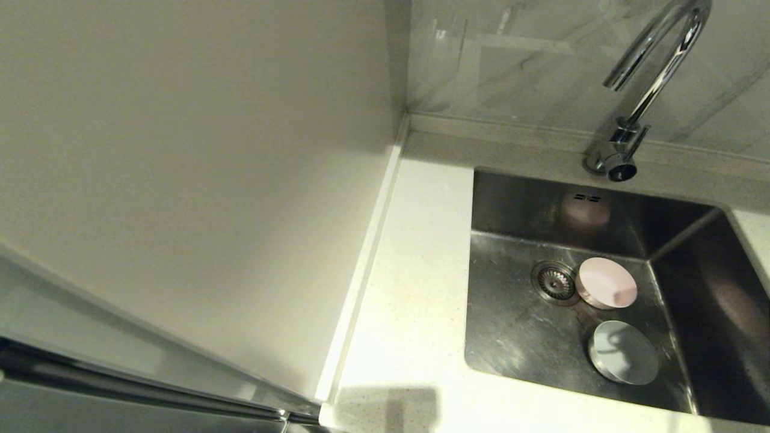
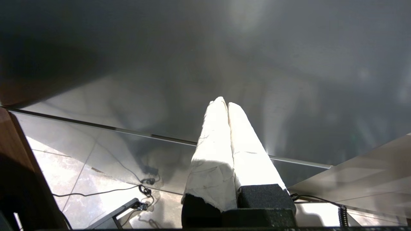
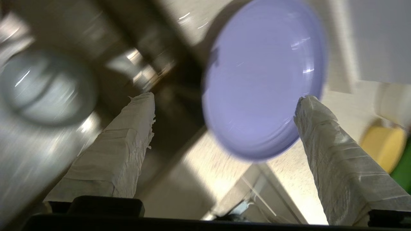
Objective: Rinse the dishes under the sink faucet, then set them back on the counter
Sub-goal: Put a plate into the sink
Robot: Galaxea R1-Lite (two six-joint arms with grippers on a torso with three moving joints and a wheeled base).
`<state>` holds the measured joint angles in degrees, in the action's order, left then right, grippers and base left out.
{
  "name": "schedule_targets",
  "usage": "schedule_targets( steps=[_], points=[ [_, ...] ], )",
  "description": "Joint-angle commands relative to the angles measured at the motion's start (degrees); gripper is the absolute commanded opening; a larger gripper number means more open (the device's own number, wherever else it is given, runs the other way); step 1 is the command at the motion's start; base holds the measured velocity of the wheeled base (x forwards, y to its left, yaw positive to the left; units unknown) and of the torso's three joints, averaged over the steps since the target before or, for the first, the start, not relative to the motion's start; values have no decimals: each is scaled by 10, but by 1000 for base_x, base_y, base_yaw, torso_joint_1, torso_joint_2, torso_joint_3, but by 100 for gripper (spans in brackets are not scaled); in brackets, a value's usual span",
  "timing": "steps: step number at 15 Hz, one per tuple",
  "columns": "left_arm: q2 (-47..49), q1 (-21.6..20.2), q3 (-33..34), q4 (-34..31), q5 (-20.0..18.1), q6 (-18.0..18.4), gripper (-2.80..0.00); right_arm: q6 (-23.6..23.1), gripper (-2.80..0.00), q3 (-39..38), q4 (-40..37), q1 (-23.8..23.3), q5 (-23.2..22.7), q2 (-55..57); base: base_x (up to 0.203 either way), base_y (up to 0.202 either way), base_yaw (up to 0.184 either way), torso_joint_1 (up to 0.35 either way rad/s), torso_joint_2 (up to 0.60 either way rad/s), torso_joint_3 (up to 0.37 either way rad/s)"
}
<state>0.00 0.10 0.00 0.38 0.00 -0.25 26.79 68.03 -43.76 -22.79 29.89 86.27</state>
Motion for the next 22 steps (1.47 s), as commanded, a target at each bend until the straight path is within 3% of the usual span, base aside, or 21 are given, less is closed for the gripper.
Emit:
schedule_targets(
  steps=[1,10,22],
  points=[
    [0,0,2,0,0,0,-280,19,0,-44,19,0,53,45,0,0,0,0,0,0],
    [0,0,2,0,0,0,-280,26,0,-137,31,-14,16,74,0,0,0,0,0,0],
    [0,-1,2,0,0,0,-280,-13,0,-64,92,-32,17,162,0,0,0,0,0,0]
  ],
)
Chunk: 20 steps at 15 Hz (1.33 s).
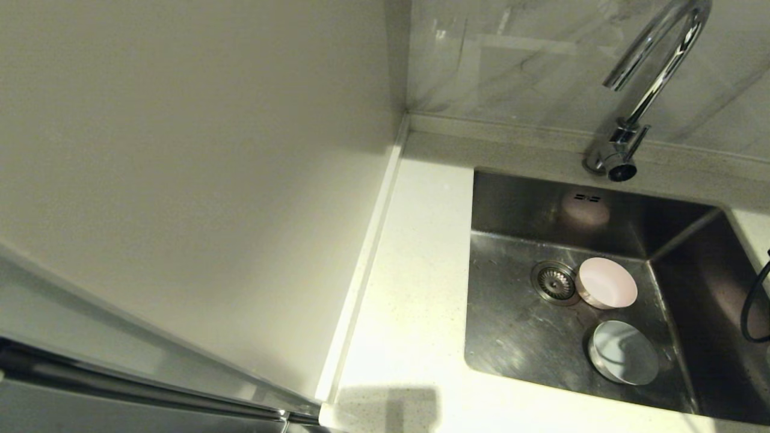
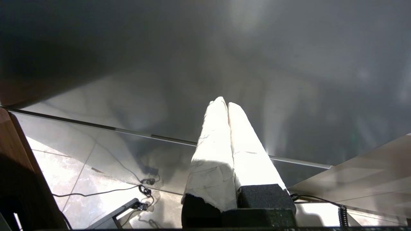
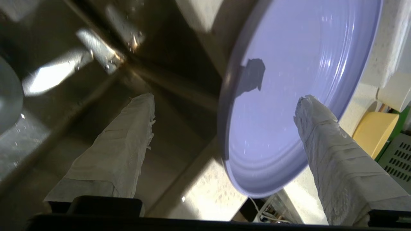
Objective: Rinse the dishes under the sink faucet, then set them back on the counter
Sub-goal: Put a plate into the sink
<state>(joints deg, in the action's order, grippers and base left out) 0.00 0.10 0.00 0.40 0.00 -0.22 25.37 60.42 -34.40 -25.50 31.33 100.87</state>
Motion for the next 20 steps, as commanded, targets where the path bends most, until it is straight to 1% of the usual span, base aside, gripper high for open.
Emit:
schedule_targets(
  steps=[1,7,9,10,12,20],
  points=[
    [0,0,2,0,0,0,-280,1,0,19,-1,-12,2,20,0,0,0,0,0,0],
    [0,0,2,0,0,0,-280,-31,0,26,11,-55,3,32,0,0,0,0,0,0],
    [0,0,2,0,0,0,-280,-35,0,27,12,-61,3,32,0,0,0,0,0,0],
    [0,0,2,-1,0,0,-280,-36,-280,27,12,-61,3,32,0,0,0,0,0,0],
    [0,0,2,0,0,0,-280,-53,-280,25,11,-61,3,27,0,0,0,0,0,0],
    [0,0,2,0,0,0,-280,-64,-280,31,11,-61,3,15,0,0,0,0,0,0]
  ],
)
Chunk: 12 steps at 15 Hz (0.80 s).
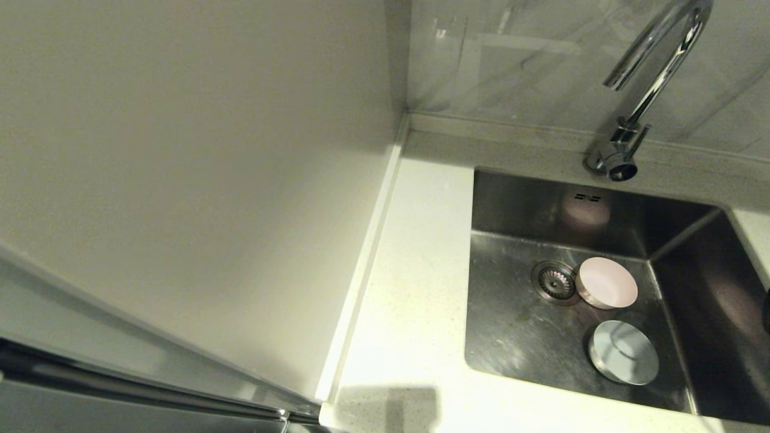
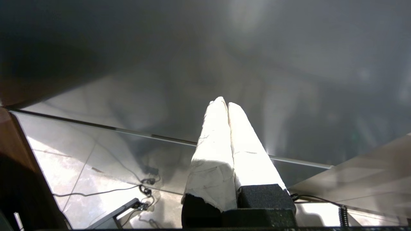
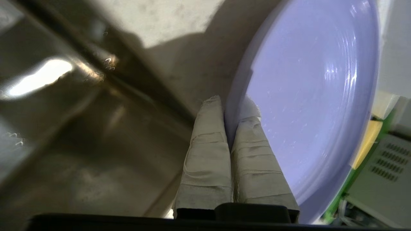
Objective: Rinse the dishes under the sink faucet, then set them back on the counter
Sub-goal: Put a plate into the sink
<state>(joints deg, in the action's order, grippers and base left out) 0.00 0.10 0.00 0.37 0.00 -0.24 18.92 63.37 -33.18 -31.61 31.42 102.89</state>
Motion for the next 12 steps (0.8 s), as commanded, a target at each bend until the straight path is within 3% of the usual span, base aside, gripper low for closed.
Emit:
schedule_targets(
  steps=[1,6,8,10,12],
  points=[
    [0,0,2,1,0,0,-280,0,-280,2,-1,1,2,-6,0,0,0,0,0,0],
    [0,0,2,1,0,0,-280,-1,-280,2,-2,11,2,-16,0,0,0,0,0,0],
    [0,0,2,0,0,0,-280,-15,-280,-2,-1,48,-4,-35,0,0,0,0,0,0],
    [0,0,2,1,0,0,-280,-39,-280,7,-1,99,-43,-59,0,0,0,0,0,0],
    [0,0,2,0,0,0,-280,-48,-280,22,-1,164,-50,-73,0,0,0,0,0,0]
  ],
)
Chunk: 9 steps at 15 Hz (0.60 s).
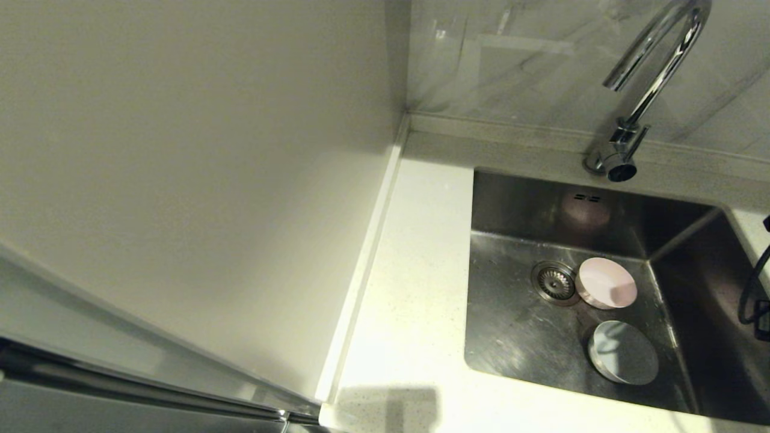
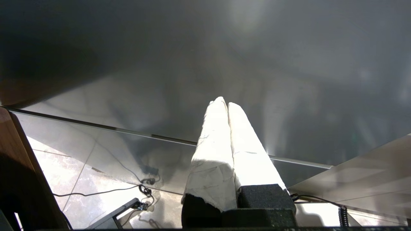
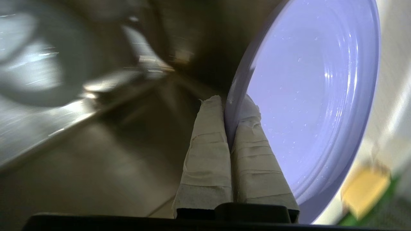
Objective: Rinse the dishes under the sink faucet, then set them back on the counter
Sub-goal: Put a plate into the sink
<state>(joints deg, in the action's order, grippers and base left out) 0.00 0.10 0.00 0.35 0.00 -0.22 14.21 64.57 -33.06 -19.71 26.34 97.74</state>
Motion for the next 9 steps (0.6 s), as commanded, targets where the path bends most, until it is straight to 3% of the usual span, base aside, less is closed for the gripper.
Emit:
schedule_targets(
  steps=[1,6,9],
  points=[
    [0,0,2,0,0,0,-280,-3,-280,15,-2,83,1,-28,0,0,0,0,0,0],
    [0,0,2,1,0,0,-280,-5,-280,66,-3,261,18,-4,0,0,0,0,0,0],
    [0,0,2,1,0,0,-280,-3,-280,116,-3,313,29,61,0,0,0,0,0,0]
  ],
)
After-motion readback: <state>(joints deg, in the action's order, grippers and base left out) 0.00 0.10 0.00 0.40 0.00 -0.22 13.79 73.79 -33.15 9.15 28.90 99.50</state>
